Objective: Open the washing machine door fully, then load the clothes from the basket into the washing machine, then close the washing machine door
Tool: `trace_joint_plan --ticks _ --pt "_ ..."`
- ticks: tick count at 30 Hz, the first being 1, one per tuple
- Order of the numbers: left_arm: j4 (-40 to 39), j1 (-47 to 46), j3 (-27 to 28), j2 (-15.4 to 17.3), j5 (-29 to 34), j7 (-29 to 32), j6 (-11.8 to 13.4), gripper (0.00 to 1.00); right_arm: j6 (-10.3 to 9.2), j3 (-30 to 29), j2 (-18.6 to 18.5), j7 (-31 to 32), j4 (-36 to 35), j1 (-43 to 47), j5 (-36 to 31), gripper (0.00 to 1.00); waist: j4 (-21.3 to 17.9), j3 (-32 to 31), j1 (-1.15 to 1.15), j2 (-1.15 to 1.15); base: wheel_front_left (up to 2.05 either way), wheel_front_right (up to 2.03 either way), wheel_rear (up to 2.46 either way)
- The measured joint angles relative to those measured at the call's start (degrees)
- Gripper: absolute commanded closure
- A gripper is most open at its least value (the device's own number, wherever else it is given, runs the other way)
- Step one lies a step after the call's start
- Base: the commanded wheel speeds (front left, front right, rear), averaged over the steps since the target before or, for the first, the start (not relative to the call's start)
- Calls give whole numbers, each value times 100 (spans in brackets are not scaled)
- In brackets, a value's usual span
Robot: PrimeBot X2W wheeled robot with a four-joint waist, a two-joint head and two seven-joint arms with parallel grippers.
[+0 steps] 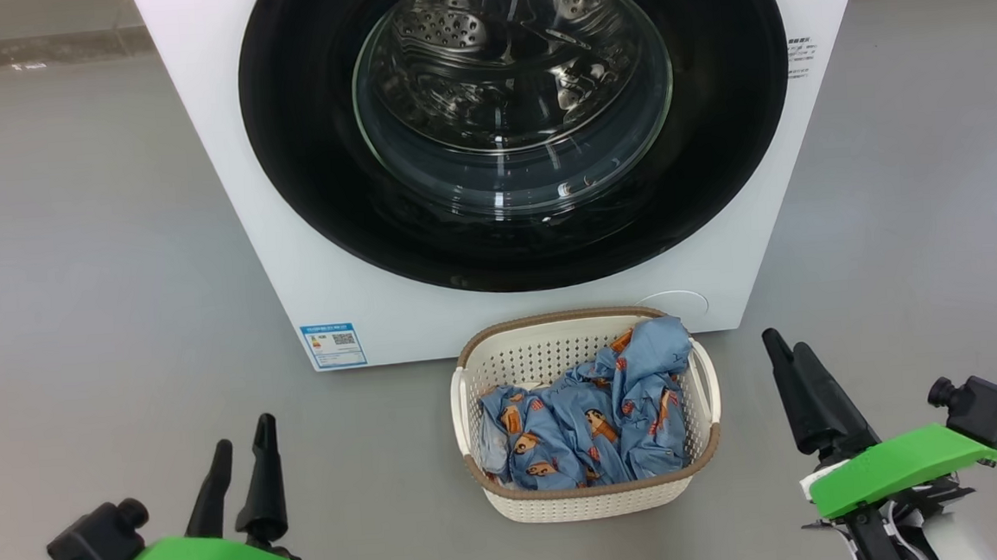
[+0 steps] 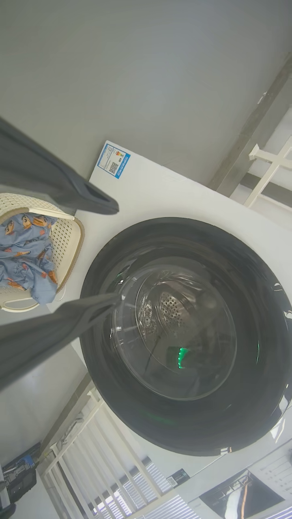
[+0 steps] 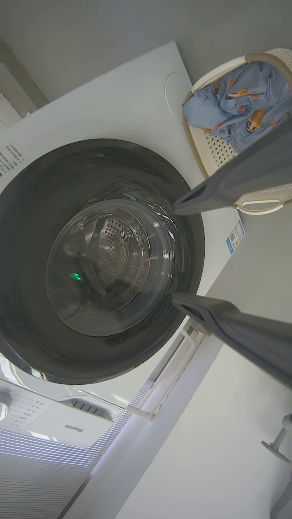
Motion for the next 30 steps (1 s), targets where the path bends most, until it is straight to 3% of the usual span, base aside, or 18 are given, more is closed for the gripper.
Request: trace_joint_plan --ticks 30 --pt "116 -114 -164 -1 2118 -500 48 0 0 119 94 -495 431 -210 -2669 0 14 -88 0 0 0 0 0"
